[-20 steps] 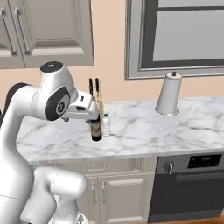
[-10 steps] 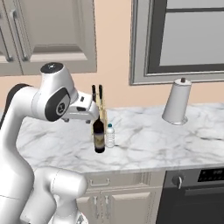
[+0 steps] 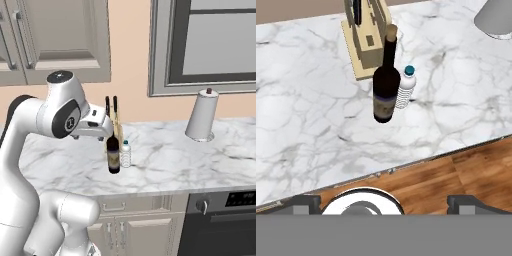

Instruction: Place the drinks on the dining counter in a tight cluster.

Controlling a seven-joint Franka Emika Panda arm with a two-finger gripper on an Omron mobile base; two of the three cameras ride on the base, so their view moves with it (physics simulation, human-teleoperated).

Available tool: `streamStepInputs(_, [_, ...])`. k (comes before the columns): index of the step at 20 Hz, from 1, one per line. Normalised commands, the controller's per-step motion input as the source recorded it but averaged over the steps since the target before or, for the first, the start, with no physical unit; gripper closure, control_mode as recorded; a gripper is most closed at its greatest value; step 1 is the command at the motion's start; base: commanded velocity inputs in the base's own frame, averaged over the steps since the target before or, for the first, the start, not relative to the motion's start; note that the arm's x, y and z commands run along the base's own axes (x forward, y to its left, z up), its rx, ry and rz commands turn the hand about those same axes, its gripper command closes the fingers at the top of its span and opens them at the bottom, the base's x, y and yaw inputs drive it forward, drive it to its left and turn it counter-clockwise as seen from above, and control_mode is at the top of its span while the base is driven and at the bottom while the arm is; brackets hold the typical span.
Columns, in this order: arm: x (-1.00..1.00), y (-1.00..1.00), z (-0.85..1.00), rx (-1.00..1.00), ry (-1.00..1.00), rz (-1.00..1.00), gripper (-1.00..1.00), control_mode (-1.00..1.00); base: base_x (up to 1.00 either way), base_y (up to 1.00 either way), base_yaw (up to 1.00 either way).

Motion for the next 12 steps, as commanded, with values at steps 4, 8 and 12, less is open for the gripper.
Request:
streamStepInputs(4, [0.32,-0.01,-0.39,0.1,0.0,0.04,-1.0,-1.0,0.04,0.0,0.0])
streamStepInputs(8, [0.46,-0.1,-0.68,0.19,-0.02,0.1,-1.0,-1.0,0.0,0.0,0.0])
streamStepInputs(12, [0.69,-0.39,-0.36,0.1,-0.19,0.14,-1.0,-1.0,0.0,0.0,0.0])
